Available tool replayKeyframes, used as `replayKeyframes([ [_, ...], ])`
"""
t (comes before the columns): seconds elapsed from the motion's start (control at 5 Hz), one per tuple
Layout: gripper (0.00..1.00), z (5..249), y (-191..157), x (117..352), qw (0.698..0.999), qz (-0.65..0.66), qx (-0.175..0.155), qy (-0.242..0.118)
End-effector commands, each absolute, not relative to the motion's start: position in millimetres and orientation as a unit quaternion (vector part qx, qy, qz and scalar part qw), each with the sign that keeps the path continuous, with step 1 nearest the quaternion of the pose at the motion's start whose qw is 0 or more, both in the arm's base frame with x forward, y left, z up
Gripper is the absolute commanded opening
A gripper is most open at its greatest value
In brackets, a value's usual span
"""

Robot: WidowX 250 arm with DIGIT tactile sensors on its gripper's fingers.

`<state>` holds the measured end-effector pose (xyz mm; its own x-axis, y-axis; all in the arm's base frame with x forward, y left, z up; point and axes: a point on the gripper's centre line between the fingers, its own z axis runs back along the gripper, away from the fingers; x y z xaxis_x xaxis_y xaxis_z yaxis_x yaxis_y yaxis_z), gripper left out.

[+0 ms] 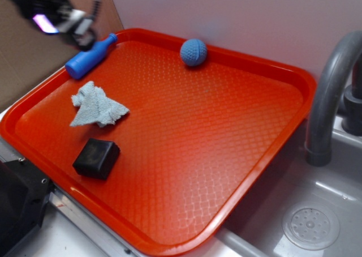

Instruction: Grab the blue ball.

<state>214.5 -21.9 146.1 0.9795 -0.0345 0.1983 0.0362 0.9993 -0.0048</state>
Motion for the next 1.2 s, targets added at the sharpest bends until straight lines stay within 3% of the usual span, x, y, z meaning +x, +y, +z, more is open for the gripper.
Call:
replayKeyframes([
  [0.0,1.0,144,-21,256,0.988,-0.018,-0.029,-0.154],
  [0.4,1.0,144,-21,256,0.988,-0.018,-0.029,-0.154],
  [0.6,1.0,117,-48,302,0.991,-0.004,0.004,-0.134],
  [1.0,1.0,89,-63,340,0.99,-0.043,-0.005,-0.133],
])
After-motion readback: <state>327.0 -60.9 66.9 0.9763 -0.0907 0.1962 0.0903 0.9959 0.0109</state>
